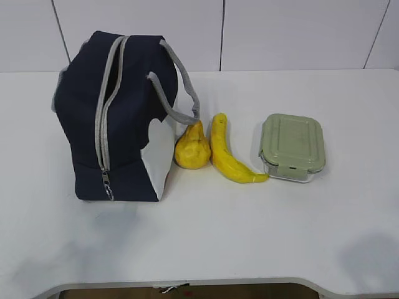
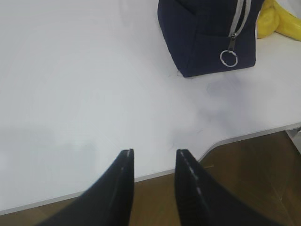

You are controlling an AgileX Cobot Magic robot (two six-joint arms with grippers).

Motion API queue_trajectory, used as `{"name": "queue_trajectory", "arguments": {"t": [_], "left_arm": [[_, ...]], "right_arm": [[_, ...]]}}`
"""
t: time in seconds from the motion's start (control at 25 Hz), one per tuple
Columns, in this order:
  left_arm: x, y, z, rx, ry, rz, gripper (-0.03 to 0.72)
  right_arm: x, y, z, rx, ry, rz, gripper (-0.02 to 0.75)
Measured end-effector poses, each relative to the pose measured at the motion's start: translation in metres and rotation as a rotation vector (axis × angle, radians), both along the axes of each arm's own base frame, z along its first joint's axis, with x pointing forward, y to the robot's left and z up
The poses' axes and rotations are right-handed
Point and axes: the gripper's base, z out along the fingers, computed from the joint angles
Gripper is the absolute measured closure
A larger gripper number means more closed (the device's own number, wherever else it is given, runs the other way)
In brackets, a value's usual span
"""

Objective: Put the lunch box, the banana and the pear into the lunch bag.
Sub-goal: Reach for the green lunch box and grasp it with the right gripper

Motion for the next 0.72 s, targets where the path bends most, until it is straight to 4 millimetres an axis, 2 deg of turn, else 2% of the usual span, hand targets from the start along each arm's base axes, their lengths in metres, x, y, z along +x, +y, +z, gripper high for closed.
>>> {"name": "queue_trajectory", "arguments": {"t": [0.48, 0.6, 0.72], "left_arm": [[0.000, 0.000, 0.000, 0.000, 0.000, 0.000, 0.461], [0.000, 0.000, 0.000, 0.000, 0.000, 0.000, 0.461], [0.000, 0.000, 0.000, 0.000, 0.000, 0.000, 0.461]], "right_arm": [[0.000, 0.000, 0.001, 0.022, 0.004, -0.015, 0.260], [0.003, 0.000, 0.004, 0.149, 0.031, -0.094, 0.260], [0.015, 0.004, 0.008, 0.265, 0.094, -0.170, 0.260]]}}
